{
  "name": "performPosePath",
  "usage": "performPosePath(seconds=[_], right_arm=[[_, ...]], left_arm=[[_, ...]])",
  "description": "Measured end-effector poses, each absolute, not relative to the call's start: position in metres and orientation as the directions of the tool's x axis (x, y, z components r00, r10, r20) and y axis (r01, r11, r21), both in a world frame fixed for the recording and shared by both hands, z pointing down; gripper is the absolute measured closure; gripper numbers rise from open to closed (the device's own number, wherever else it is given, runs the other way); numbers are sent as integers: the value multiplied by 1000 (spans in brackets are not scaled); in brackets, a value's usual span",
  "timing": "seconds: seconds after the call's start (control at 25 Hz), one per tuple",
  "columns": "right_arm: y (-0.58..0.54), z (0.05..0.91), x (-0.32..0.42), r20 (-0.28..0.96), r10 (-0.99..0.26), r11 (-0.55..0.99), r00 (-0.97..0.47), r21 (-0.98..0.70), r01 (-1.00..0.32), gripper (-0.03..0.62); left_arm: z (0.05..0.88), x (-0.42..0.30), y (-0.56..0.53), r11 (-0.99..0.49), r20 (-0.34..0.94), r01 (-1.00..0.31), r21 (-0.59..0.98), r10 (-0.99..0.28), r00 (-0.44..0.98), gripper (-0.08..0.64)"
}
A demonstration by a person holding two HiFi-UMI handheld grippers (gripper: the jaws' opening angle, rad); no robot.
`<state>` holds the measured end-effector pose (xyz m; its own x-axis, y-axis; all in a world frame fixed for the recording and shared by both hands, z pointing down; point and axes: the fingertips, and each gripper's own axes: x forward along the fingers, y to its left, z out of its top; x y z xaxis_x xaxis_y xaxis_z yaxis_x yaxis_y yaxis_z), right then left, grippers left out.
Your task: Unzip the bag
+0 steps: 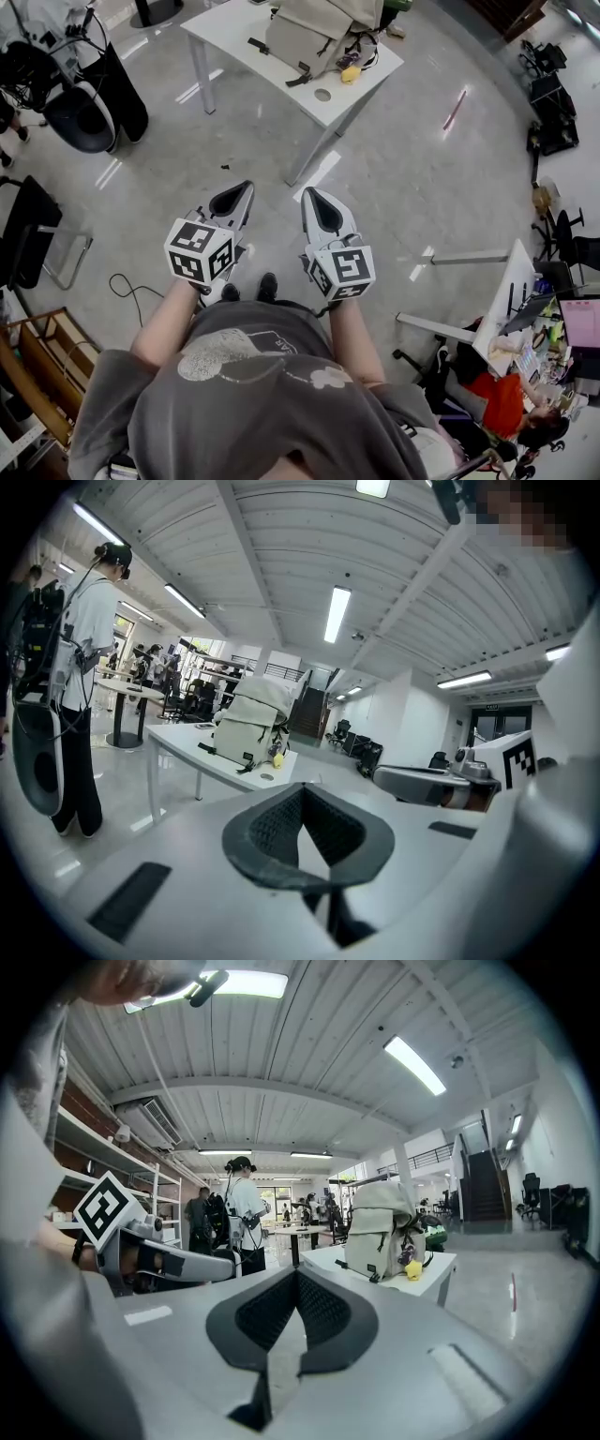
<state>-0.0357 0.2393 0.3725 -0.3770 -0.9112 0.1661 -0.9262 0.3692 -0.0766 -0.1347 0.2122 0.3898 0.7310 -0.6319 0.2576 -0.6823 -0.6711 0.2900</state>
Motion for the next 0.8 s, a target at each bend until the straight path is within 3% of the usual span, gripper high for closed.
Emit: performPosePath(seconds=[0.8], right_arm=[[202, 382, 30, 124, -900, 416, -418, -38, -908, 592]], left_arm=[[371, -86, 167, -667, 165, -721, 187, -702, 693, 555]])
